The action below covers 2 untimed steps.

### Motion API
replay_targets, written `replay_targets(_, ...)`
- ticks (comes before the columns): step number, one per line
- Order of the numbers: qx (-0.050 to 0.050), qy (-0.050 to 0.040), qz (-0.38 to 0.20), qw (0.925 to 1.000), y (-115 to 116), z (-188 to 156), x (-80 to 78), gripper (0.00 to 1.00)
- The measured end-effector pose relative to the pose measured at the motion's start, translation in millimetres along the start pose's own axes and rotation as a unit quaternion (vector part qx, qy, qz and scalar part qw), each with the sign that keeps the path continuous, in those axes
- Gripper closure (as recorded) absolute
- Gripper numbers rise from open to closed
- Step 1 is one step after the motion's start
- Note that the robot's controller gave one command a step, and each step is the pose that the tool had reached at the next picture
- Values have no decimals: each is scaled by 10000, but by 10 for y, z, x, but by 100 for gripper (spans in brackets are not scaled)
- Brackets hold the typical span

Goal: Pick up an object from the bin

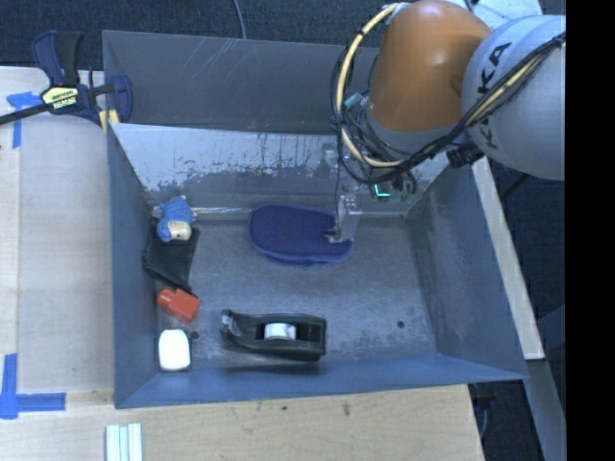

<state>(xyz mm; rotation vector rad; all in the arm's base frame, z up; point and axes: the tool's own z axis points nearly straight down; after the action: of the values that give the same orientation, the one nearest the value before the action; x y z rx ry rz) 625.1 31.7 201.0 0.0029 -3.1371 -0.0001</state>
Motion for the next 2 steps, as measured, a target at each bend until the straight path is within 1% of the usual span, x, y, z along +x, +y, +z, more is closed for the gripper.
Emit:
replay_targets(1, 4, -72, -1434, 9896, -109, 1305, 220, 0)
replay_targets(2, 6, -109, -1424, 9897, -108, 1253, 193, 100)
